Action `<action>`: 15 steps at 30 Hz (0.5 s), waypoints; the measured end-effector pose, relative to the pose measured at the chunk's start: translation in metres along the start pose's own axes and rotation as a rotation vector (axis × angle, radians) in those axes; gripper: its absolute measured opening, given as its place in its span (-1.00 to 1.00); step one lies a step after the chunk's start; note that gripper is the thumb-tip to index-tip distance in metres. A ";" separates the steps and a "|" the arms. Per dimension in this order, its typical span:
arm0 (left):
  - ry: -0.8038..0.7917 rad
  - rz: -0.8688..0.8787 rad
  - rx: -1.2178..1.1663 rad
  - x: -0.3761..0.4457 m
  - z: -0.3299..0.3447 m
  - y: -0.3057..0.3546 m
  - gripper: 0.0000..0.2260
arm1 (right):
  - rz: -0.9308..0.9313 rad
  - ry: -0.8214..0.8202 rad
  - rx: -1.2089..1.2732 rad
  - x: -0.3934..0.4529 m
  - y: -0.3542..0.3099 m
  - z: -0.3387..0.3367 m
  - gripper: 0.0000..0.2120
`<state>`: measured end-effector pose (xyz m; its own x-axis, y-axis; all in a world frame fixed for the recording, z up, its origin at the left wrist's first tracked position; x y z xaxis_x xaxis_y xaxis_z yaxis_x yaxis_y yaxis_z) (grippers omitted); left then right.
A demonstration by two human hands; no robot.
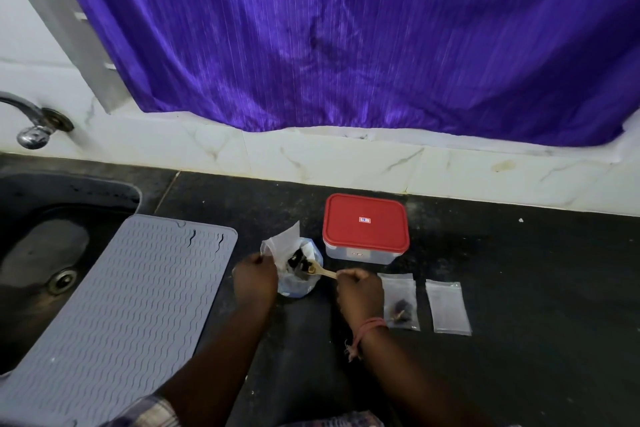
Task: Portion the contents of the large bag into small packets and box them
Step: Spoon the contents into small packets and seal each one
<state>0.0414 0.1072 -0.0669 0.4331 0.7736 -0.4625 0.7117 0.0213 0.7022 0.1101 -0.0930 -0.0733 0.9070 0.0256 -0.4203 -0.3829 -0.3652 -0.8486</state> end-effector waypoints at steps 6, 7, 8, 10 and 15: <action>0.222 0.354 -0.126 -0.022 -0.030 0.021 -0.78 | -0.133 -0.034 -0.125 -0.010 -0.007 0.001 -0.87; 0.237 0.381 -0.151 -0.026 -0.033 0.026 -0.83 | -0.159 -0.044 -0.151 -0.010 -0.007 0.003 -0.87; 0.250 0.388 -0.165 -0.027 -0.034 0.028 -0.88 | -0.185 -0.059 -0.190 -0.010 -0.007 0.005 -0.87; 0.274 0.377 -0.162 -0.025 -0.035 0.029 -0.86 | -0.280 -0.100 -0.302 -0.014 -0.010 0.009 -0.86; 0.257 0.396 -0.078 -0.027 -0.036 0.023 -0.81 | -0.298 -0.084 -0.345 -0.012 -0.013 0.012 -0.84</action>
<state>0.0261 0.1093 -0.0188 0.5047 0.8633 -0.0091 0.4715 -0.2668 0.8405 0.1016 -0.0775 -0.0612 0.9460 0.2465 -0.2106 -0.0136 -0.6187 -0.7855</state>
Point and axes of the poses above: each hand's wrist, its own x-axis towards the middle knuckle, its own z-axis out of the palm, y = z × x, the point moved 4 cm from there along x, towards the middle knuckle, and after that the axes turned 1 degree about -z, right-handed, at the moved point
